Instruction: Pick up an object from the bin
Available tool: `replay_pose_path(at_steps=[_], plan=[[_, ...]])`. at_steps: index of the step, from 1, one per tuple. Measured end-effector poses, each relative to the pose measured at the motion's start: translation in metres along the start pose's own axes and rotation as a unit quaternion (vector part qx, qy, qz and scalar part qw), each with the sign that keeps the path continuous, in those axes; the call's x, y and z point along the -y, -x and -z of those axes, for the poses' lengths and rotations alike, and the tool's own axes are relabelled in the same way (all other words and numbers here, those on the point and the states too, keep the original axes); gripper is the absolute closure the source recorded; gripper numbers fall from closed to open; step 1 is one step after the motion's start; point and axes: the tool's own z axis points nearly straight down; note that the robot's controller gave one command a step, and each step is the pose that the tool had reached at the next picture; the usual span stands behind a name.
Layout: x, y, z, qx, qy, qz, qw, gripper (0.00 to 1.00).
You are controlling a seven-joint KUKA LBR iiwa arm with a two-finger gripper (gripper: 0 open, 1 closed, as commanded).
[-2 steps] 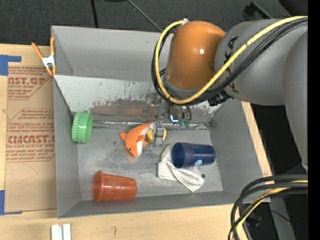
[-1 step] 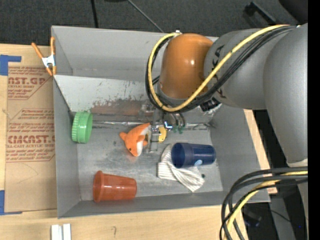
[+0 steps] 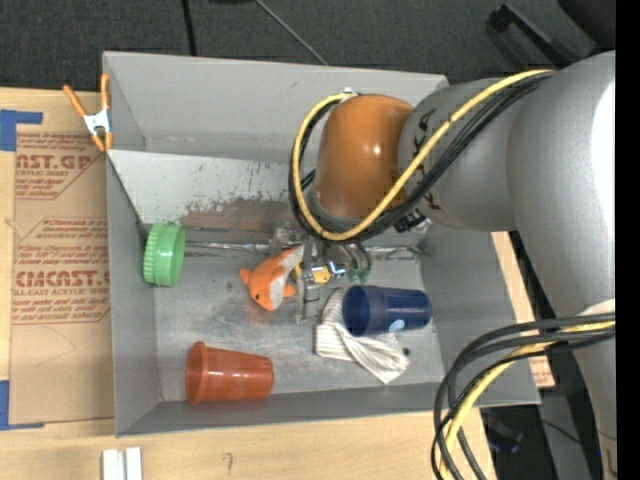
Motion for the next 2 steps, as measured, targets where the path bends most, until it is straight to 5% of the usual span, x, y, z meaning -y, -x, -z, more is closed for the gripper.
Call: replay_pose_path(at_steps=[1,2], plan=[[0.0135,-0.0095,-0.0394,-0.0002,0.001,-0.004,1.0,1.0],[0.0135,-0.0095,-0.0394,-0.0001,0.001,-0.004,1.0,1.0]])
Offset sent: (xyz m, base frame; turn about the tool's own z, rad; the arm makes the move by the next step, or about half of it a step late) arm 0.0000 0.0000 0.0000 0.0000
